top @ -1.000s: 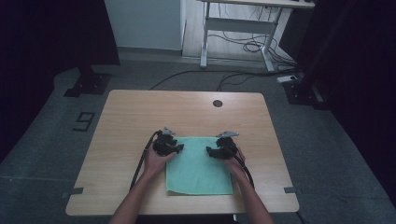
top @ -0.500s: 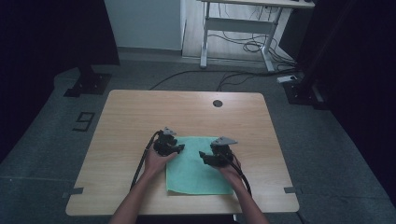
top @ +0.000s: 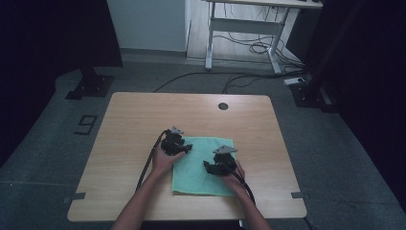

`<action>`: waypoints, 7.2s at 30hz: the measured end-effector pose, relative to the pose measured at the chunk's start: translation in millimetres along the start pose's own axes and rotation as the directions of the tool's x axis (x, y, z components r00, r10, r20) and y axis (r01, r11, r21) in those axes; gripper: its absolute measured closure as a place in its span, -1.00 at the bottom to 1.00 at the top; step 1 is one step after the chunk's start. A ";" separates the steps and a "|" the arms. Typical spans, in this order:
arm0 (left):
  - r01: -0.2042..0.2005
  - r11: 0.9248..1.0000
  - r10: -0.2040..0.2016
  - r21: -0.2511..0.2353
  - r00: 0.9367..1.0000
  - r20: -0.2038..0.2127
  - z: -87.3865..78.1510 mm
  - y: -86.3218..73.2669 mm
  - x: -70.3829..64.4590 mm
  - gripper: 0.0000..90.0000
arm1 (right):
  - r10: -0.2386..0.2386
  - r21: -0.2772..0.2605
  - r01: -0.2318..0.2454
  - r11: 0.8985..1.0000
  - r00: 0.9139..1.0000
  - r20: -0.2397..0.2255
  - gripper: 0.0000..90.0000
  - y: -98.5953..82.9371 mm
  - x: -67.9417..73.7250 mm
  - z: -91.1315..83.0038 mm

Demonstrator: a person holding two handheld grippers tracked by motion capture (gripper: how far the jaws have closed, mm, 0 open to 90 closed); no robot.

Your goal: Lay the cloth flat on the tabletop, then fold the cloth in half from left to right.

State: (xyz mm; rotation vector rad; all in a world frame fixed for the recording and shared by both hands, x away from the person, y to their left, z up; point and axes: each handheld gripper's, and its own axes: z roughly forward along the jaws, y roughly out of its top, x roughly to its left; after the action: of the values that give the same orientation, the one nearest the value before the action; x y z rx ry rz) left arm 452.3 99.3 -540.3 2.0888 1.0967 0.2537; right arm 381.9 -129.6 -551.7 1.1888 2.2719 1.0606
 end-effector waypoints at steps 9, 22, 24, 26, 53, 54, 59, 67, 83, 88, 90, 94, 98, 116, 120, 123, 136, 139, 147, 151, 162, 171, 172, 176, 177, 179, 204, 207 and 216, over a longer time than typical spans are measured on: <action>-0.012 1.000 0.012 -0.013 1.000 -0.018 -19.6 -8.2 8.6 0.20 | -0.021 -0.038 0.018 0.999 0.997 -0.079 -0.25 5.1 32.4 -10.7; -0.041 0.999 0.041 0.001 0.998 -0.053 -11.0 -12.0 5.8 0.27 | -0.157 -0.005 0.158 0.987 0.975 -0.156 -0.37 1.3 113.1 5.2; -0.034 0.999 0.033 -0.001 0.998 -0.056 -10.9 -12.2 5.3 0.28 | -0.166 -0.003 0.168 0.986 0.971 -0.169 -0.42 -0.8 118.5 2.6; -0.031 1.000 0.031 -0.001 0.998 -0.054 -11.1 -12.3 5.5 0.28 | -0.181 -0.005 0.183 0.983 0.968 -0.172 -0.43 -3.8 123.0 -0.2; 0.004 1.000 -0.004 -0.004 0.998 -0.056 -18.2 -19.5 2.0 0.25 | -0.211 0.011 0.219 0.976 0.953 -0.219 -0.53 -10.0 141.0 -7.6; 0.005 1.000 -0.005 -0.004 0.999 -0.054 -18.8 -20.2 1.7 0.25 | -0.216 0.011 0.224 0.975 0.951 -0.222 -0.53 -11.3 140.0 -9.1; 0.020 1.000 -0.020 -0.003 0.999 -0.038 -19.1 -19.5 3.1 0.21 | -0.153 -0.010 0.156 0.988 0.948 -0.280 -0.53 -9.3 130.0 -12.6; 0.010 1.000 -0.009 0.012 0.999 -0.034 -19.4 -16.8 4.5 0.20 | -0.152 -0.067 0.139 0.988 0.955 -0.253 -0.51 -0.6 121.8 -23.7; 0.031 1.000 -0.031 -0.005 0.999 -0.045 -17.7 -18.3 2.5 0.20 | -0.236 0.002 0.241 0.971 0.951 -0.201 -0.58 -14.5 136.4 -15.8; 0.045 0.998 -0.046 -0.035 0.999 -0.028 -24.2 -15.2 6.1 0.17 | -0.201 -0.078 0.188 0.979 0.956 -0.214 -0.51 -7.0 129.5 -28.5; 0.041 0.998 -0.043 -0.050 0.999 -0.032 -29.0 -12.0 7.8 0.17 | -0.204 -0.089 0.188 0.978 0.955 -0.217 -0.47 -4.6 128.1 -30.8; 0.042 0.997 -0.045 -0.068 0.998 -0.036 -37.7 -6.4 12.7 0.18 | -0.211 -0.100 0.192 0.976 0.950 -0.229 -0.40 -2.2 129.3 -30.8; 0.038 0.997 -0.042 -0.067 0.998 -0.048 -39.0 -4.3 16.8 0.18 | -0.223 -0.096 0.205 0.974 0.944 -0.244 -0.37 -1.6 135.1 -27.3; 0.064 0.998 -0.066 -0.026 0.994 -0.091 -21.7 5.3 34.6 0.20 | -0.232 -0.096 0.214 0.972 0.936 -0.264 -0.31 -4.9 140.8 -22.9; 0.065 0.998 -0.066 -0.013 0.993 -0.099 -17.2 6.2 35.9 0.23 | -0.228 -0.092 0.210 0.973 0.934 -0.277 -0.29 -7.2 141.0 -22.9; 0.059 0.998 -0.058 0.004 0.992 -0.111 -14.5 5.8 35.4 0.26 | -0.235 -0.092 0.217 0.972 0.931 -0.280 -0.26 -8.8 141.8 -23.2; 0.058 0.998 -0.055 0.020 0.992 -0.114 -8.0 2.8 34.2 0.58 | -0.267 -0.066 0.259 0.964 0.922 -0.282 0.00 -14.1 146.8 -19.1; 0.062 0.998 -0.059 0.019 0.991 -0.117 -7.7 2.8 33.9 0.65 | -0.278 -0.054 0.274 0.960 0.918 -0.283 0.01 -15.6 148.4 -19.7; 0.046 0.999 -0.043 0.024 0.994 -0.104 -6.4 2.7 31.3 0.86 | -0.264 -0.034 0.264 0.964 0.932 -0.250 0.37 -18.0 145.4 -20.0; 0.052 0.998 -0.050 0.023 0.994 -0.092 -6.6 2.7 31.7 0.92 | -0.254 -0.029 0.254 0.967 0.940 -0.230 0.66 -17.1 143.9 -20.3; 0.035 0.999 -0.035 -0.007 0.997 -0.071 -24.7 10.6 25.4 0.97 | -0.237 -0.071 0.227 0.971 0.944 -0.228 0.88 -13.2 142.9 -30.0; 0.008 0.999 -0.010 -0.037 0.998 -0.059 -44.3 25.0 14.5 0.99 | -0.212 -0.115 0.191 0.975 0.952 -0.219 0.88 -10.2 139.1 -39.8; 0.007 0.999 -0.009 -0.040 0.998 -0.057 -45.1 25.7 13.7 0.99 | -0.208 -0.116 0.186 0.976 0.953 -0.222 0.88 -10.1 138.3 -40.3; -0.001 0.999 -0.001 -0.044 0.999 -0.052 -47.6 28.8 11.0 0.99 | -0.198 -0.124 0.172 0.977 0.952 -0.234 0.89 -10.2 136.4 -41.8; -0.004 0.999 0.002 -0.047 0.999 -0.051 -48.3 29.5 10.5 0.99 | -0.193 -0.123 0.167 0.978 0.951 -0.240 0.89 -10.0 136.1 -41.7; -0.009 0.999 0.007 -0.047 0.999 -0.049 -50.4 30.9 9.7 0.99 | -0.192 -0.121 0.166 0.979 0.947 -0.256 0.89 -9.4 135.5 -41.4; -0.026 0.997 0.022 -0.078 0.998 -0.055 -74.3 48.6 6.1 0.98 | -0.207 -0.221 0.154 0.963 0.948 -0.243 0.89 16.8 146.0 -59.0; -0.016 0.997 0.013 -0.073 0.999 -0.050 -73.3 44.4 7.8 0.98 | -0.199 -0.214 0.148 0.966 0.949 -0.244 0.89 15.4 144.7 -58.2; 0.014 0.997 -0.017 -0.078 0.999 -0.045 -71.7 37.4 14.9 0.98 | -0.183 -0.185 0.140 0.973 0.953 -0.242 0.89 9.0 140.9 -48.4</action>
State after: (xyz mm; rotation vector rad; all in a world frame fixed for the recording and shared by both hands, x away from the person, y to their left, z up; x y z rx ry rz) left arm 450.3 135.5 -466.5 2.0140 1.1122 0.3328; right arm 275.8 -33.4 -510.1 0.8224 2.3668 1.3772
